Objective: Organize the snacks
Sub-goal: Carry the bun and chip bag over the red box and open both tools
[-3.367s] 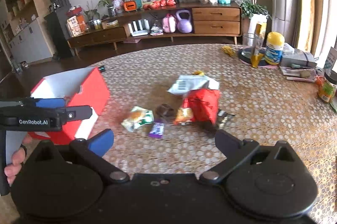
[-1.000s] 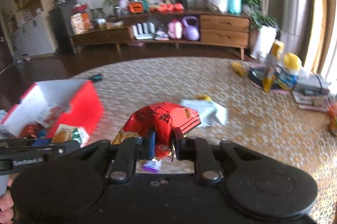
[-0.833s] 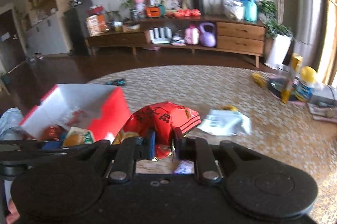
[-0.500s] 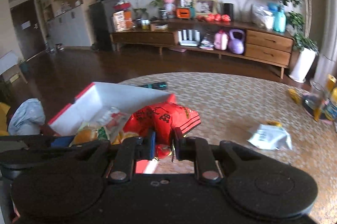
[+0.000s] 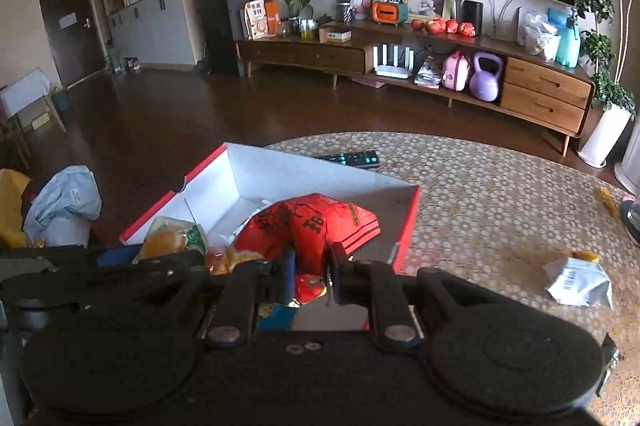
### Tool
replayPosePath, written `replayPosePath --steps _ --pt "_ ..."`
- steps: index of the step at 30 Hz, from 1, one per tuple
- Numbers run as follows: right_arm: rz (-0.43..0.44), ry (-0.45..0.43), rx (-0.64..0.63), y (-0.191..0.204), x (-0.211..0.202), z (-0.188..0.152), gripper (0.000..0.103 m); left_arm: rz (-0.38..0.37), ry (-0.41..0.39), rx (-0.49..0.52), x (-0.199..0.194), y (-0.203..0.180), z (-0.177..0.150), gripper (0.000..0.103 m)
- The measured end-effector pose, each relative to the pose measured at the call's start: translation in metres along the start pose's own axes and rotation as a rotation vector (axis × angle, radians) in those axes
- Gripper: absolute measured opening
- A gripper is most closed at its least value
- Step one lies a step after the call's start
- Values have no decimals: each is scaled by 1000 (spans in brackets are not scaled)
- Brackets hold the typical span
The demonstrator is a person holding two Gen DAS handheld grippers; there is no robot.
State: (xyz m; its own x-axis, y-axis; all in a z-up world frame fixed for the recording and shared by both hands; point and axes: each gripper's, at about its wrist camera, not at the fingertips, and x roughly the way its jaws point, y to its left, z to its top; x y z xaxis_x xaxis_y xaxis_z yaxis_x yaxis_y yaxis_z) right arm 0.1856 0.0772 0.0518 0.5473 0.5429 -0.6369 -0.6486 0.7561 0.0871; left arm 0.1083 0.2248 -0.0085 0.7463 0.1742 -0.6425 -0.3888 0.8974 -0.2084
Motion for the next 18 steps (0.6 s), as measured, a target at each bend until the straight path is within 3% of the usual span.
replayPosePath --steps 9,18 --pt "-18 58 -23 15 37 -2 16 52 46 28 36 13 0 46" --pt "-42 107 -35 20 60 -6 16 75 84 107 60 -3 -8 46"
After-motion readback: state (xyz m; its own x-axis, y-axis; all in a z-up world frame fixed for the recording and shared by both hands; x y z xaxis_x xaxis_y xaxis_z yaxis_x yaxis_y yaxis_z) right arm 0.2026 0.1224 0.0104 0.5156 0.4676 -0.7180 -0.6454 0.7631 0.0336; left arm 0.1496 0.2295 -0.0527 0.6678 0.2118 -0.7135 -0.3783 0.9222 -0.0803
